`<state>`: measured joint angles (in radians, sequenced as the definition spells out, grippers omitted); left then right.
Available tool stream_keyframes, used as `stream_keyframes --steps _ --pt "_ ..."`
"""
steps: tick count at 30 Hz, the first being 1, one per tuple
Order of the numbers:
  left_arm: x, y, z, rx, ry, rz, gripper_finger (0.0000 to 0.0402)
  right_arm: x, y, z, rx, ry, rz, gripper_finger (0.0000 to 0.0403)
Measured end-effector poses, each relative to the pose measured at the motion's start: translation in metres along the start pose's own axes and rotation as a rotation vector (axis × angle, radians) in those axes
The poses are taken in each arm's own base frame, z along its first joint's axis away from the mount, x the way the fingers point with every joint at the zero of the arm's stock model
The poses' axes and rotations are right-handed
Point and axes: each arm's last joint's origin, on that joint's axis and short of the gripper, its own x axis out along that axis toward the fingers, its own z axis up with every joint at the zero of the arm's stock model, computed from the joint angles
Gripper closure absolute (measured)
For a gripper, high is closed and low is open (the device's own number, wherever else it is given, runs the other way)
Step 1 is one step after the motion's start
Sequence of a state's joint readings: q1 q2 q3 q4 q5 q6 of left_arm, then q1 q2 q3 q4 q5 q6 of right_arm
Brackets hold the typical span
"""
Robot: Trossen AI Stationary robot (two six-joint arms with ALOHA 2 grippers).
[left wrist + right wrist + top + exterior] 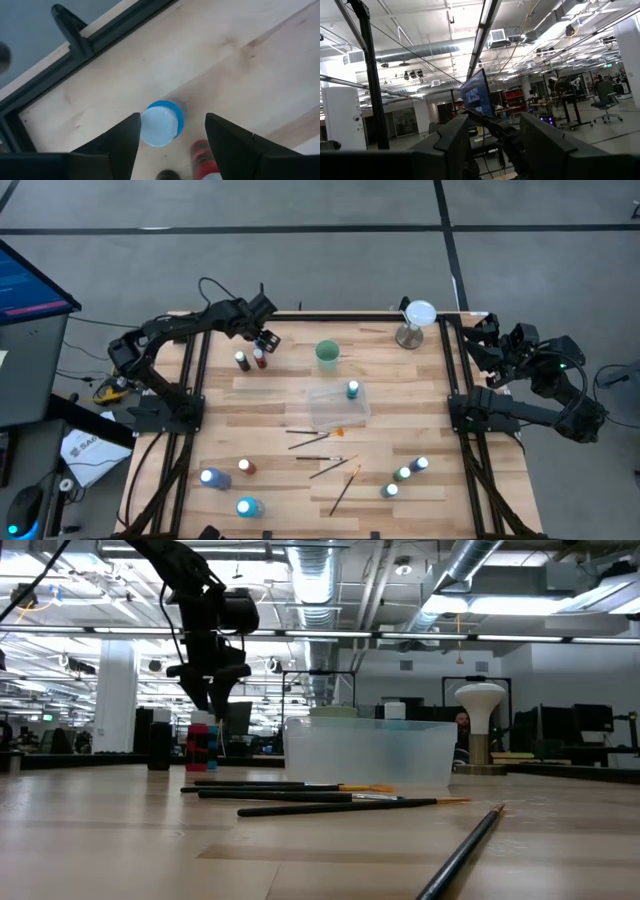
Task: Pick & Place Paint Supplies
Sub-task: Put the blue paint bottle into the transparent bin
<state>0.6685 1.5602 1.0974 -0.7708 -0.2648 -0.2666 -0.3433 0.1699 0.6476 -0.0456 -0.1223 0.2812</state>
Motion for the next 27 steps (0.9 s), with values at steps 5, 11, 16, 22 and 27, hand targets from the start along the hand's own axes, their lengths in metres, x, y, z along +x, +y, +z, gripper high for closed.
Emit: stream_keyframes --steps 5,11,16,22,27 --pt "0.001 0.0 -0.001 0.0 0.0 0.005 0.0183 0.0 0.0 0.0 0.0 0.0 0.0 0.023" --pt "-0.004 -0.001 -0.001 -0.004 -0.022 -0.03 0.0184 0.0 0.0 0.0 -0.003 0.0 0.0 0.023" --pt "-0.005 -0.003 -0.001 0.001 -0.022 -0.049 0.0184 0.0 0.0 0.0 -0.003 0.002 0.0 0.023" --pt "-0.019 -0.006 0.006 0.007 -0.09 -0.045 0.0181 0.0 0.0 0.0 -0.003 0.003 -0.001 0.023" --pt "-0.02 0.004 0.008 0.002 -0.084 -0.005 0.0176 0.0 0.0 0.0 -0.002 0.004 -0.001 0.023"
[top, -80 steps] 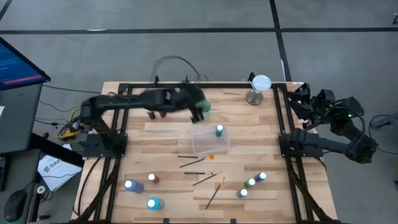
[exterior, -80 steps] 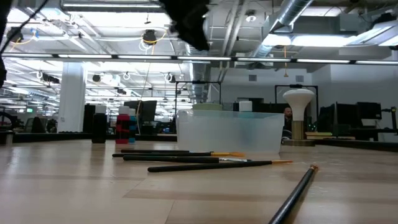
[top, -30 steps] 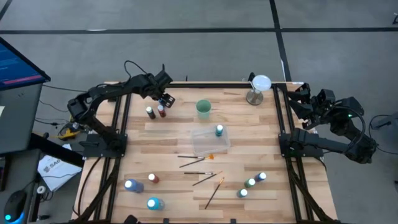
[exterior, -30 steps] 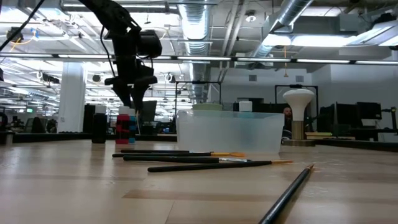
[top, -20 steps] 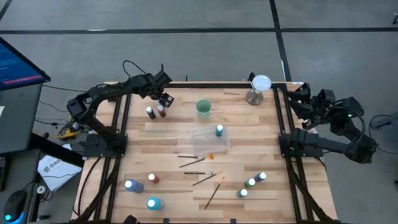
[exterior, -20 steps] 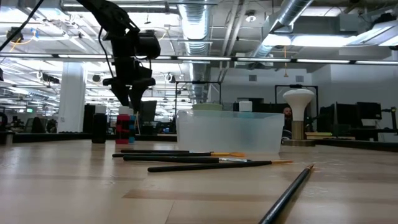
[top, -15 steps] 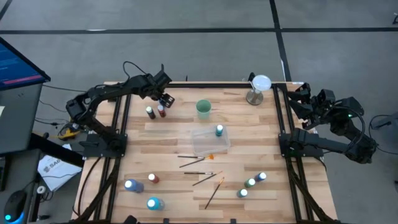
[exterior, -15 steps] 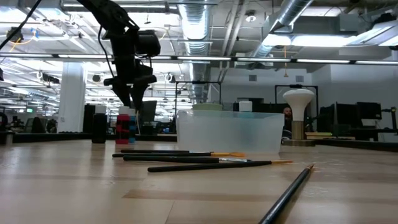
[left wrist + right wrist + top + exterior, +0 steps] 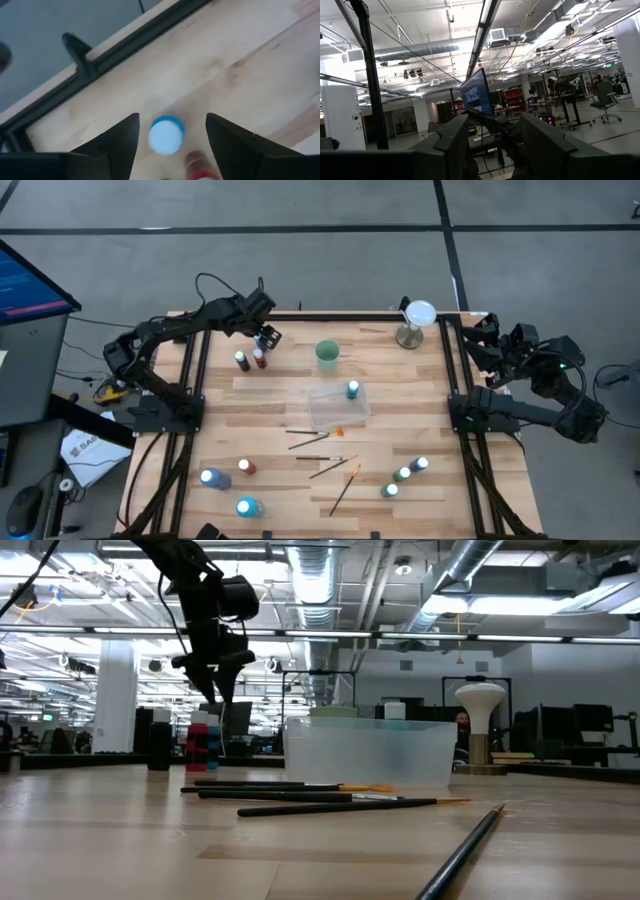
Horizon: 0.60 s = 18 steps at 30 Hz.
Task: Pick & Place Paint Supplies
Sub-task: Put the blue paint bottle into the transparent bin
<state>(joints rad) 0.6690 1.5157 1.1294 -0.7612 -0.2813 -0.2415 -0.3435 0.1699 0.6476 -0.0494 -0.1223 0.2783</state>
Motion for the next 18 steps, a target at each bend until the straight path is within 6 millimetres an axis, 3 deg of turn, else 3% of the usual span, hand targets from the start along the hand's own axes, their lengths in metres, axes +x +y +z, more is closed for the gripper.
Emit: stream_keyframes --steps 7,18 --pt "0.009 0.008 0.002 -0.031 0.034 -0.031 0.0176 0.0 0.0 0.0 0.0 0.0 0.0 0.023" --pt "0.022 0.006 -0.015 -0.017 0.094 -0.044 0.0176 0.0 0.0 0.0 0.0 0.0 0.0 0.023"
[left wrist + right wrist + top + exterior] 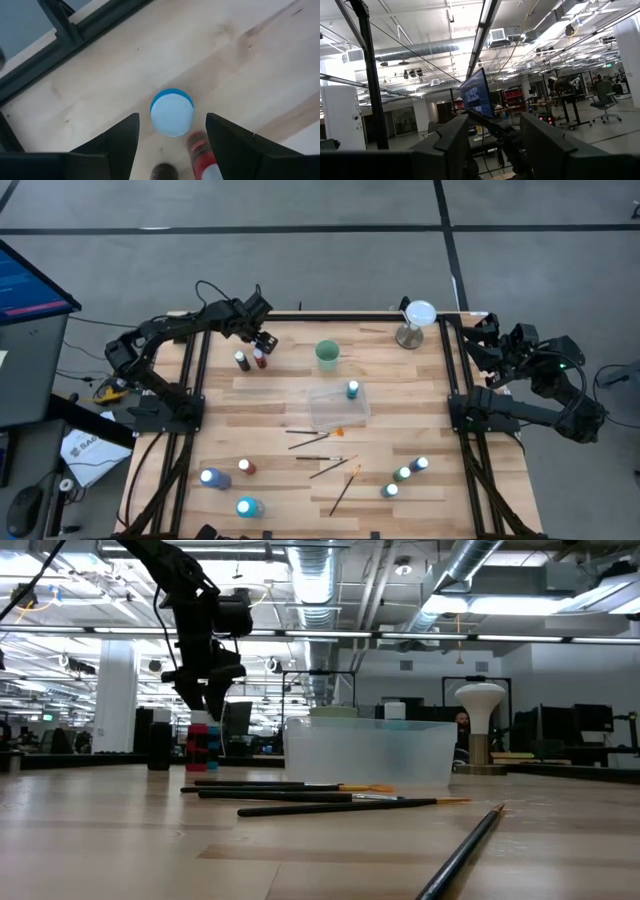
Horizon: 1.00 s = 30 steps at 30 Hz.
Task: Pick & Place Paint Supplies
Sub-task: Put the blue paint bottle into the transparent bin
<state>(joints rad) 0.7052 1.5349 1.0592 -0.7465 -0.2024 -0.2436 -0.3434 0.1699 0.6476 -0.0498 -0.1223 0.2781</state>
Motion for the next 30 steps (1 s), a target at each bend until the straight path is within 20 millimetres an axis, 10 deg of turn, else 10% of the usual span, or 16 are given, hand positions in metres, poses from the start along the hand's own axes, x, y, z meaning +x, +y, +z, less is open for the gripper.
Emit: stream_keyframes --steps 30 --pt "0.001 -0.0015 0.0038 0.011 -0.031 -0.024 0.0297 0.0 0.0 0.0001 0.003 -0.001 0.001 0.023"
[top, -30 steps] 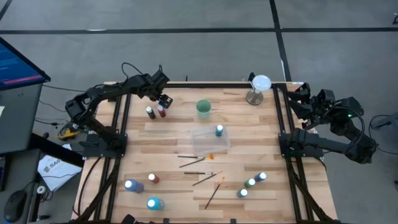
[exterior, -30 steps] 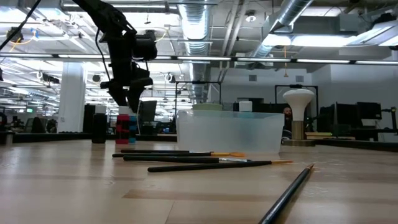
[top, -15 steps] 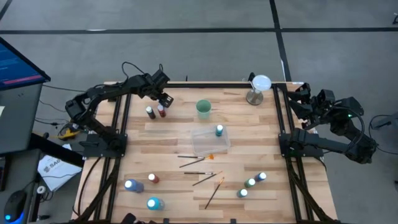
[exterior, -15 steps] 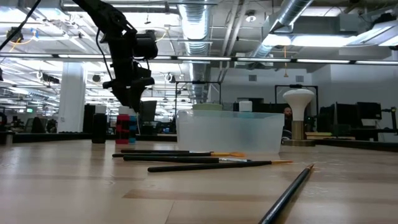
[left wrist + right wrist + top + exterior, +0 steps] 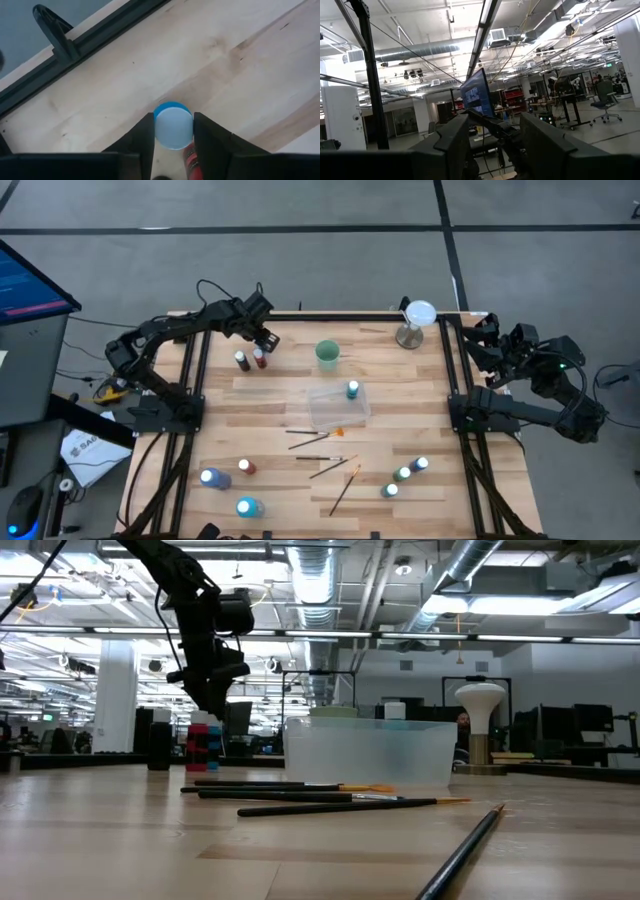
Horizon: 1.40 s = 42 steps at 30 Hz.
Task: Pick & Place Paint Supplies
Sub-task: Put the blue paint bottle into the transparent bin
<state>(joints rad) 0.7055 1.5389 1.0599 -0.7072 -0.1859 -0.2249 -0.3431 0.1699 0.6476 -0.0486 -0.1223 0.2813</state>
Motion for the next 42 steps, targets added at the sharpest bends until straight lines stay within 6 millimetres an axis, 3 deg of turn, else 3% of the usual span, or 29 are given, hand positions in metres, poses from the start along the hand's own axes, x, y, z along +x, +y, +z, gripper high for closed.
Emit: stream_keyframes --steps 10,18,32,42 --pt "-0.013 0.002 -0.001 -0.024 -0.033 -0.037 0.0299 0.0 0.0 0.0 0.0 0.0 0.0 0.023" --pt "-0.039 -0.001 -0.003 -0.052 -0.123 -0.085 0.03 0.0 0.0 0.0 -0.001 0.0 0.0 0.023" --pt "-0.092 -0.023 -0.017 -0.094 -0.293 -0.235 0.03 0.0 0.0 0.0 -0.026 0.0 0.001 0.023" --pt "-0.106 -0.036 -0.02 -0.052 -0.341 -0.361 0.0299 0.0 0.0 0.0 -0.026 0.001 0.001 0.023"
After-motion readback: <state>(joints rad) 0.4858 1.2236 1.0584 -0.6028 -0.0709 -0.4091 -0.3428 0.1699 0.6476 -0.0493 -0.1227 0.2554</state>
